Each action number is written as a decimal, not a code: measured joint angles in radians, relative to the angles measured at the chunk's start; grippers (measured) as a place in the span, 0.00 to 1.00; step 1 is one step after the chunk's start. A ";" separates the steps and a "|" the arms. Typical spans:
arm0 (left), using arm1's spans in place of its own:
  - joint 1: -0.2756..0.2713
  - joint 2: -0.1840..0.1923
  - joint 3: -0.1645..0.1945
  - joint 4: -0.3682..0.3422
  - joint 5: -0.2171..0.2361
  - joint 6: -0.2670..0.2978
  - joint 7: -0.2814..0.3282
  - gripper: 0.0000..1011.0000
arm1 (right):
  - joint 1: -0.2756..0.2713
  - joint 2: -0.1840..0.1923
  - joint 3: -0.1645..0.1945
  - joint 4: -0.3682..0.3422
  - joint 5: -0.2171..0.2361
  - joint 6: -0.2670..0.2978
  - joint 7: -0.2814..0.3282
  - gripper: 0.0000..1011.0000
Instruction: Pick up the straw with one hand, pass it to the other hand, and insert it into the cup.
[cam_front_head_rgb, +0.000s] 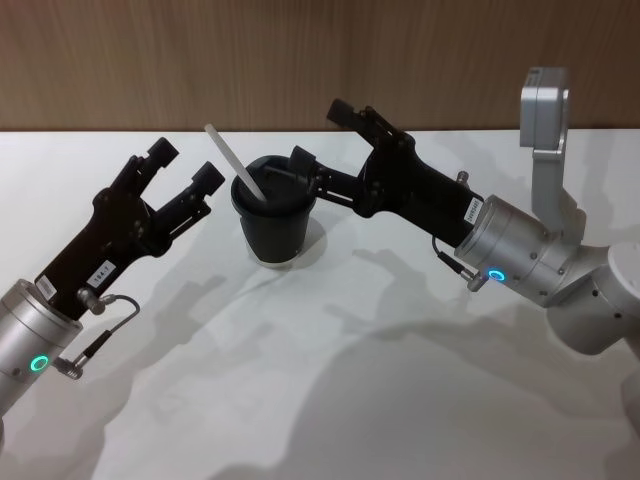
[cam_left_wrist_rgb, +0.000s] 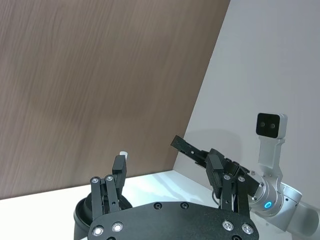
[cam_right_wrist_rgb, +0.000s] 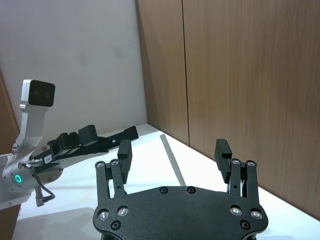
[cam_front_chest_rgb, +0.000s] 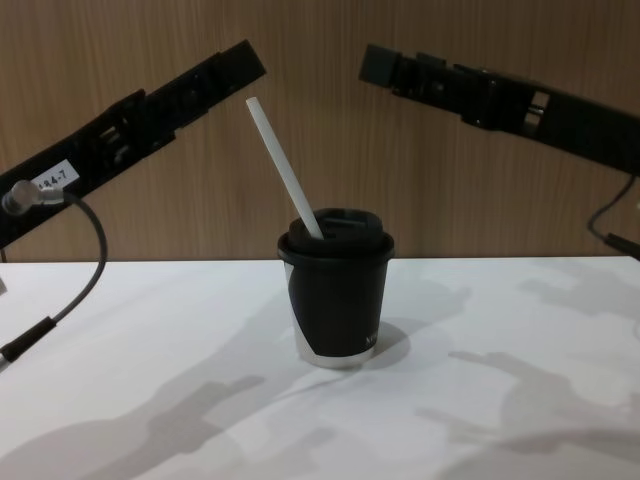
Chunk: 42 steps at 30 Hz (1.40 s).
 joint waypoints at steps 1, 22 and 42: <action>0.000 0.000 0.000 0.000 0.000 0.000 0.000 0.99 | 0.000 0.000 0.000 0.000 0.000 0.000 0.000 0.99; 0.000 0.000 0.000 0.000 0.000 0.000 0.000 0.99 | 0.000 0.000 0.000 0.000 0.000 0.000 0.000 0.99; 0.000 0.000 0.000 0.000 0.000 0.000 0.000 0.99 | 0.000 0.000 0.000 0.000 0.000 0.000 0.000 0.99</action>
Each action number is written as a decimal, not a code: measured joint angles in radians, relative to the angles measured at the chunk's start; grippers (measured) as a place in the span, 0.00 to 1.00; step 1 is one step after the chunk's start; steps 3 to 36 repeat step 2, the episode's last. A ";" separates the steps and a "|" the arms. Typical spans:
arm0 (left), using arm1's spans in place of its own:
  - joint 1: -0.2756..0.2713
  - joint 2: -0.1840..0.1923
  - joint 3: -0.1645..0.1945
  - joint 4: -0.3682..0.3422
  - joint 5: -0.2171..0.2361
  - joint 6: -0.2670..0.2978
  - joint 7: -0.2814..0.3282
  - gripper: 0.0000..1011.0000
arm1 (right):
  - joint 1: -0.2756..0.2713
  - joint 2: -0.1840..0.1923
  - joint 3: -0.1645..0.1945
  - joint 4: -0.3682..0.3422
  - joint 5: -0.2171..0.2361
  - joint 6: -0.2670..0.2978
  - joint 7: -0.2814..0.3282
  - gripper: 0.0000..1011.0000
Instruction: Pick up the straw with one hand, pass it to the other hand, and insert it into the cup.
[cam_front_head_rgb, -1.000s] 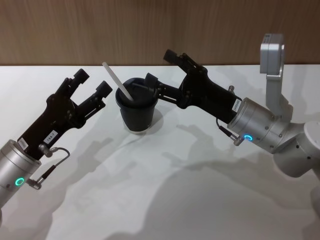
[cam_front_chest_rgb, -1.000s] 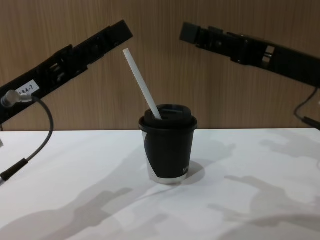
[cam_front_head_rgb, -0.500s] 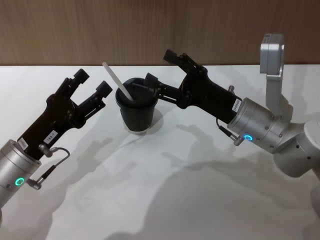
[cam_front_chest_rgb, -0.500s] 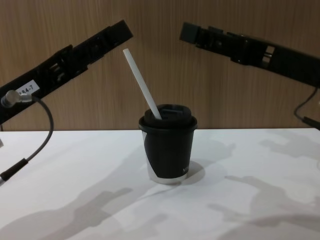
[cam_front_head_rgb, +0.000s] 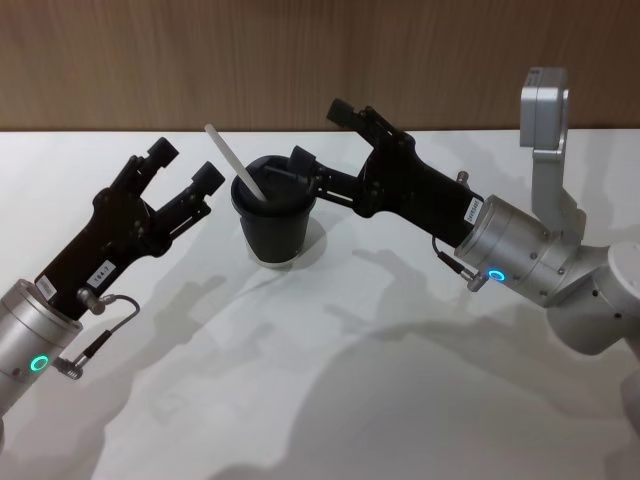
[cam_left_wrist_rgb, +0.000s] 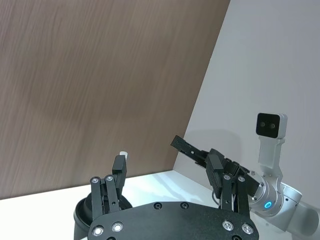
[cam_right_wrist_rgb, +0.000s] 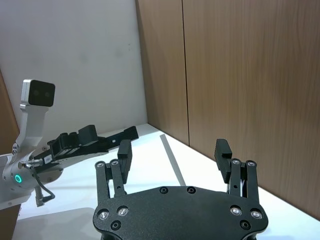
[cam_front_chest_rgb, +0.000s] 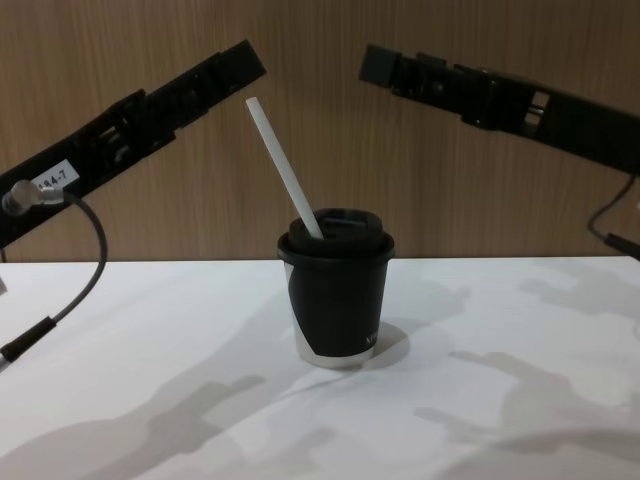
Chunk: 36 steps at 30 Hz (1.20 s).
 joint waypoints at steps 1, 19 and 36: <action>0.000 0.000 0.000 0.000 0.000 0.000 0.000 0.99 | 0.000 0.000 0.000 0.000 0.000 0.000 0.000 0.99; 0.000 0.000 0.000 0.000 0.000 0.000 0.000 0.99 | 0.000 0.000 0.000 0.000 0.000 0.000 0.000 0.99; 0.000 0.000 0.000 0.000 0.000 0.000 0.000 0.99 | 0.000 0.000 0.000 0.000 0.000 0.000 0.000 0.99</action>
